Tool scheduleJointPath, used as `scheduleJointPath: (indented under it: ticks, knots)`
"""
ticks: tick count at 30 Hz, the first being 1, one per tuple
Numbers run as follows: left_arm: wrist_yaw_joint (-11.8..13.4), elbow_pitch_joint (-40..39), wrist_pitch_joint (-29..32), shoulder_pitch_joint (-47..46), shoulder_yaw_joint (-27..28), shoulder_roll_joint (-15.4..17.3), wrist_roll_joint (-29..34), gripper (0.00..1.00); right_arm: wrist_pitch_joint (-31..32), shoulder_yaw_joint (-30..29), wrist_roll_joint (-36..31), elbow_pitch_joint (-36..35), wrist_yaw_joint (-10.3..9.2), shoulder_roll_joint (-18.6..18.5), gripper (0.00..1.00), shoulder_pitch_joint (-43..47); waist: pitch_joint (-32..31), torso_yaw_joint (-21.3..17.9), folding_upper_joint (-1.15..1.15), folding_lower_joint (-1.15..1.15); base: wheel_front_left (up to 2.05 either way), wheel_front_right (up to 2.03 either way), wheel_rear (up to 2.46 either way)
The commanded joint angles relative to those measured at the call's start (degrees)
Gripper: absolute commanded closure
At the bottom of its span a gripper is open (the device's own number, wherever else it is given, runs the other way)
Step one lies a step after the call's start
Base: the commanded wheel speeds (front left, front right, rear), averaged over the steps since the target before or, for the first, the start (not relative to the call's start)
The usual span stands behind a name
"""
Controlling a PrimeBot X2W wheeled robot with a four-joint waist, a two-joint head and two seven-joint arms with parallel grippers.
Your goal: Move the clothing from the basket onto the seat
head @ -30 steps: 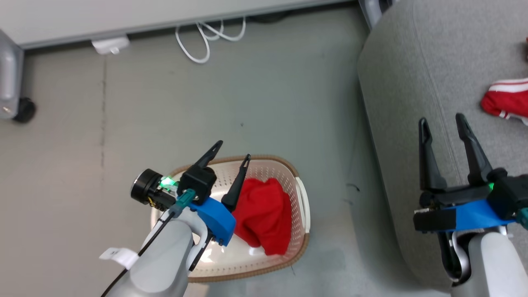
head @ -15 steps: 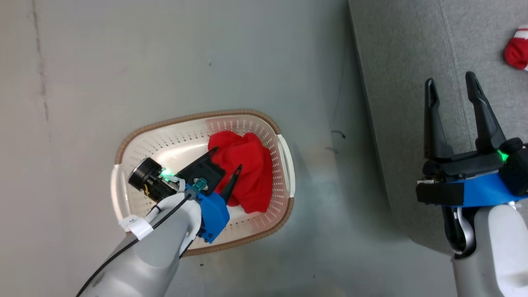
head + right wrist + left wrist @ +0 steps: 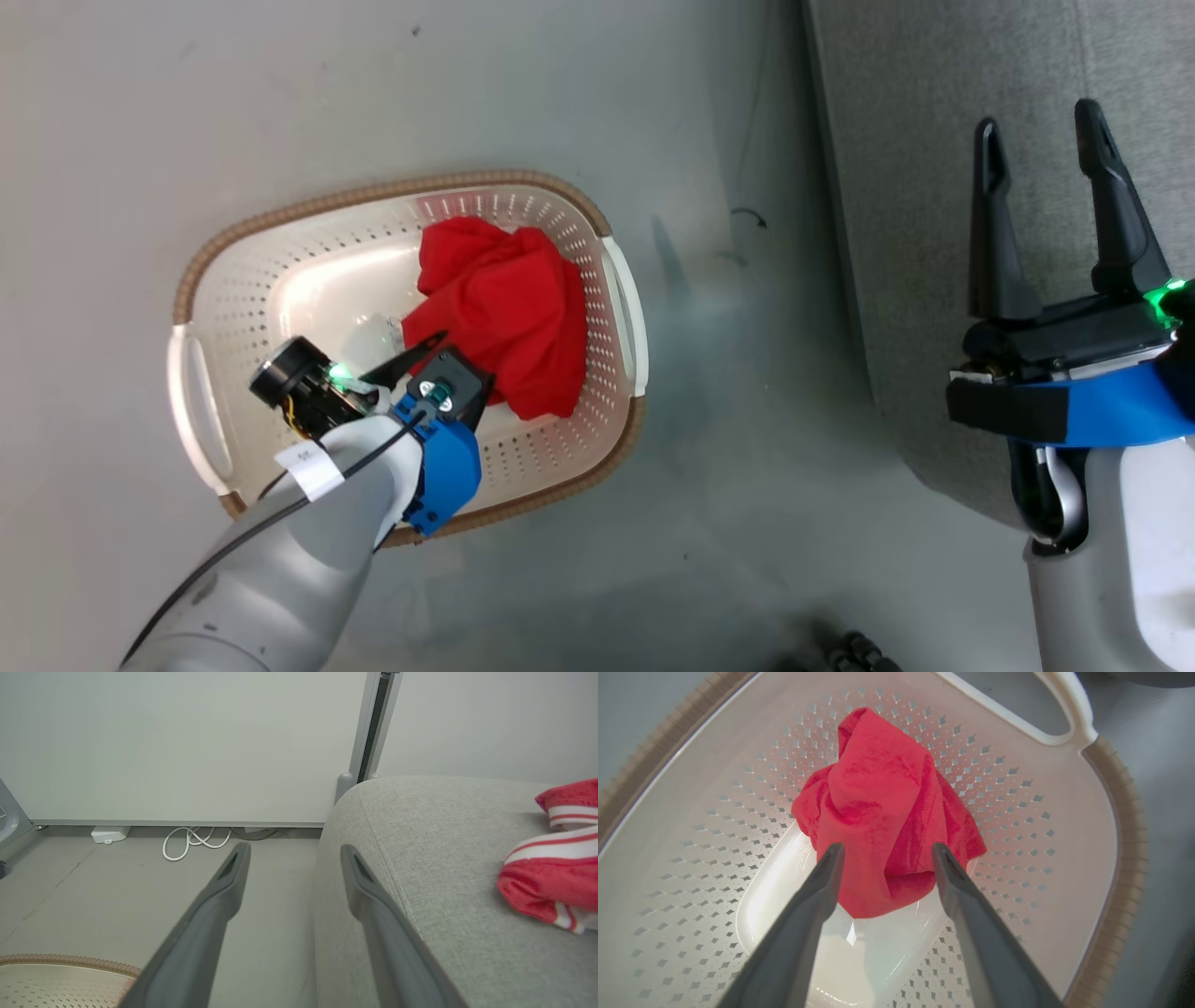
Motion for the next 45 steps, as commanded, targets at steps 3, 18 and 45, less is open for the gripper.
scheduleJointPath:
  ticks: [3, 18, 45]
  knots:
    - [-0.07, 1.01, 0.49, -2.94, -0.91, 0.74, -0.87, 0.00, -0.20, 0.20, 0.02, -1.50, 0.02, 0.14, 0.00, -1.71, 3.79, -0.65, 0.00, -0.01, 0.00, 0.00, 0.00]
    - [2.05, 2.96, 3.98, -10.36, -3.39, 2.40, 0.44, 0.00, -0.20, 0.78, -0.90, -4.81, 0.03, 0.51, 0.00, -2.56, 11.96, -1.75, 0.00, -0.01, 0.00, 0.00, 0.00]
    - [0.99, 3.12, 0.36, -10.49, -4.25, -0.26, -2.39, 1.00, -0.20, 0.67, -1.27, -3.92, 0.03, -0.34, 0.00, -2.03, 9.50, 0.47, 0.00, -0.01, 0.00, 0.00, 0.00]
